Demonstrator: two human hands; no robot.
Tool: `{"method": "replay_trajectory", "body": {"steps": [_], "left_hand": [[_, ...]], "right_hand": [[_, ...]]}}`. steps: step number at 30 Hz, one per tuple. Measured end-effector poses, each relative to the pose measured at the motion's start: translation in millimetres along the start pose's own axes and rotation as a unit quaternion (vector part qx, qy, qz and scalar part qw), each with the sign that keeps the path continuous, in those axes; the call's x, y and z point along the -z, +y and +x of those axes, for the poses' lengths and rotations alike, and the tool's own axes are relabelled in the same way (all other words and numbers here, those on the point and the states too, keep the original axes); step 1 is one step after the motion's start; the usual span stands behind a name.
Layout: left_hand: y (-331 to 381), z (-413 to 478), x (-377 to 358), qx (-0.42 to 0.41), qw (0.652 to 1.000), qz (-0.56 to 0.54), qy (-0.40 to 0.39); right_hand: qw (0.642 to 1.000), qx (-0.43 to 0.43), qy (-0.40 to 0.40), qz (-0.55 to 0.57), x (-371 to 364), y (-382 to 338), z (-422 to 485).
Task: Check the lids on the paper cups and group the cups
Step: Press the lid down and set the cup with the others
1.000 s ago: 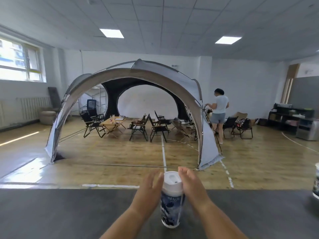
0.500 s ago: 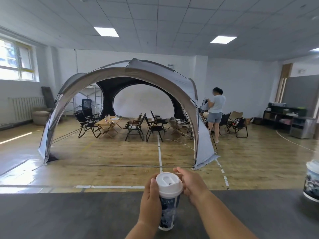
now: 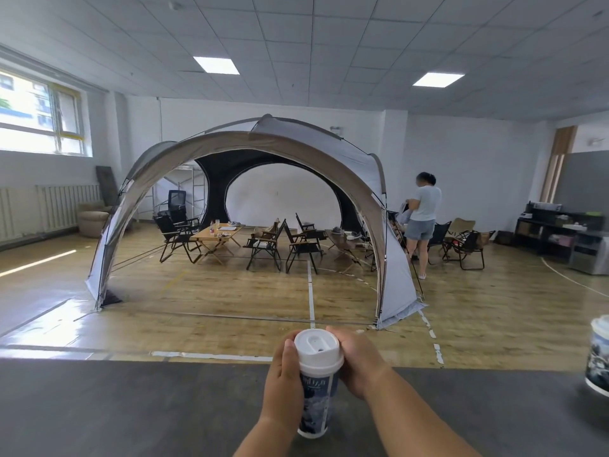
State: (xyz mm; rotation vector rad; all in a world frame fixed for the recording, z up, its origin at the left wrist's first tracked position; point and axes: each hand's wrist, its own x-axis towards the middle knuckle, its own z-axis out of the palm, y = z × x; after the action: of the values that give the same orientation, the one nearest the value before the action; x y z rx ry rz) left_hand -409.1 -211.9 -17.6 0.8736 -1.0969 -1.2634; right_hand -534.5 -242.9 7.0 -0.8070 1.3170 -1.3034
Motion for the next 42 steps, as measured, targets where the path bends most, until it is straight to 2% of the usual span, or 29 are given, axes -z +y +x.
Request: {"method": "replay_trajectory", "body": {"steps": [2, 6, 9, 13, 18, 22, 24, 26, 28, 31, 35, 38, 42], "left_hand": [[-1, 0, -1, 0.002, 1.000, -0.006, 0.005], [-2, 1, -2, 0.002, 1.000, -0.015, 0.011], [-3, 1, -3, 0.007, 1.000, -0.007, 0.026], [-3, 1, -2, -0.002, 1.000, 0.005, 0.031], [1, -3, -6, -0.006, 0.999, 0.002, 0.043], [2, -5, -6, -0.013, 0.998, 0.031, 0.044], [2, -4, -5, -0.038, 0.994, 0.071, 0.079], [6, -3, -4, -0.049, 0.986, 0.094, 0.128], [14, -6, -7, -0.021, 0.986, 0.082, 0.143], [18, -14, -17, 0.029, 0.992, 0.029, 0.123], [3, -17, -32, 0.025, 0.994, -0.010, 0.104], [-2, -15, -38, 0.031, 0.994, 0.002, 0.105], [5, -8, -30, 0.084, 0.988, -0.057, 0.118]], "right_hand": [[0.999, 0.024, 0.025, -0.004, -1, 6, -4], [0.984, 0.127, 0.109, -0.056, -5, 17, -21], [0.977, 0.164, 0.110, -0.085, -9, 23, -36], [0.977, 0.174, 0.098, -0.078, -11, 29, -49], [0.959, 0.227, 0.071, -0.155, -18, 46, -64], [0.968, 0.205, 0.058, -0.129, -14, 37, -67], [0.977, 0.176, 0.054, -0.104, -10, 26, -67], [0.975, 0.160, 0.067, -0.137, -6, 14, -66], [0.970, 0.149, 0.081, -0.176, -5, 8, -60], [0.966, 0.140, 0.113, -0.187, -8, 11, -53], [0.963, 0.140, 0.152, -0.171, -11, 21, -48], [0.968, 0.132, 0.152, -0.152, -12, 18, -51], [0.970, 0.127, 0.128, -0.161, -8, 11, -55]]}}
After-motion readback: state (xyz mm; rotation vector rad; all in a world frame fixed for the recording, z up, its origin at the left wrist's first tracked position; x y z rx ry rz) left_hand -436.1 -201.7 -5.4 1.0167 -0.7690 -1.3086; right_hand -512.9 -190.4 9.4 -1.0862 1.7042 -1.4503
